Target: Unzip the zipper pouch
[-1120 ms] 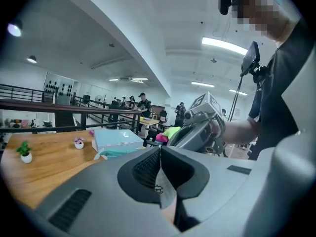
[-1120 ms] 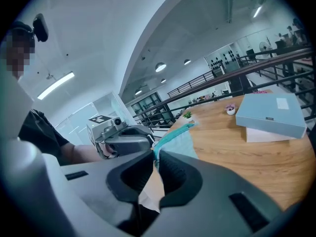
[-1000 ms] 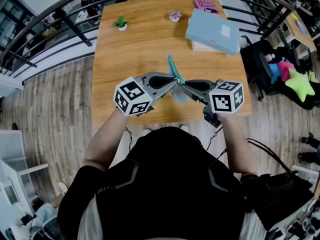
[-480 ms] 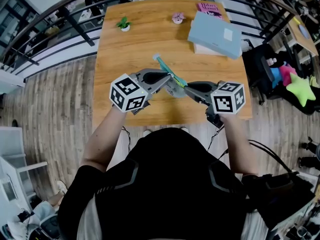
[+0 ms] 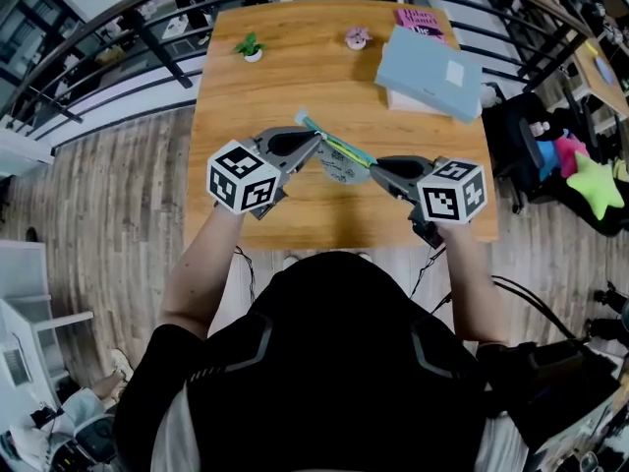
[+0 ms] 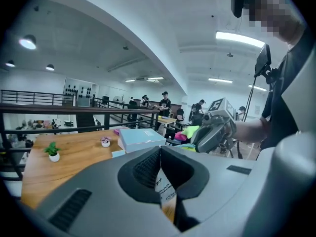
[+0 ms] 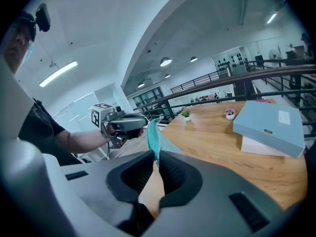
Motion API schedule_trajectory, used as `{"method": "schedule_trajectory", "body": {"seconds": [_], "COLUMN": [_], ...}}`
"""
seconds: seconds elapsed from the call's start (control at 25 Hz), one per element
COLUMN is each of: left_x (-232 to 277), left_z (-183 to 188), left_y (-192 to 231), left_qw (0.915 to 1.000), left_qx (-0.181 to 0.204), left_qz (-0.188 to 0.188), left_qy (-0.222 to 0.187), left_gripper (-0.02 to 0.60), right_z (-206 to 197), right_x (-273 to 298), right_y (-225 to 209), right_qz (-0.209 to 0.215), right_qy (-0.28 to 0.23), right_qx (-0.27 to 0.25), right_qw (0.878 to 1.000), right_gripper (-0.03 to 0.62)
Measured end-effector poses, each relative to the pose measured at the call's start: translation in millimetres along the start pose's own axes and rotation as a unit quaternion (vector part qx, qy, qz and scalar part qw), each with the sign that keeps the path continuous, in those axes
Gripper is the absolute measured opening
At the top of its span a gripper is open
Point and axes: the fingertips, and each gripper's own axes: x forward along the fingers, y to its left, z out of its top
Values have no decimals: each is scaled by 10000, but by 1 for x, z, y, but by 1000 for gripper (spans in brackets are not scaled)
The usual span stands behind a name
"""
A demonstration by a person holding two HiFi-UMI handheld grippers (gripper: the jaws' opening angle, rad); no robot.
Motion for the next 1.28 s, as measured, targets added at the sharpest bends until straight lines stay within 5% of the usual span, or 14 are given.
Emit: {"method": "schedule_trajectory", "body": {"seconds": [0.68,1.28], "left_x": [-20,-8], "left_z": [-25,-58], "left_y": [59,115], "left_qw": [9928,9739], "left_qx": [-411,-786], "left_qz": [1119,2125], "left_qy": [126,166], "left_gripper": [30,31], "right_z": [4,18], "right_x": [15,79], "right_y": [-42,-100], "right_qz": [-138,-166], "right_qy": [229,581], "right_qx": [-103,-337], "right_qw": [9996,9976], "right_gripper": [48,48]}}
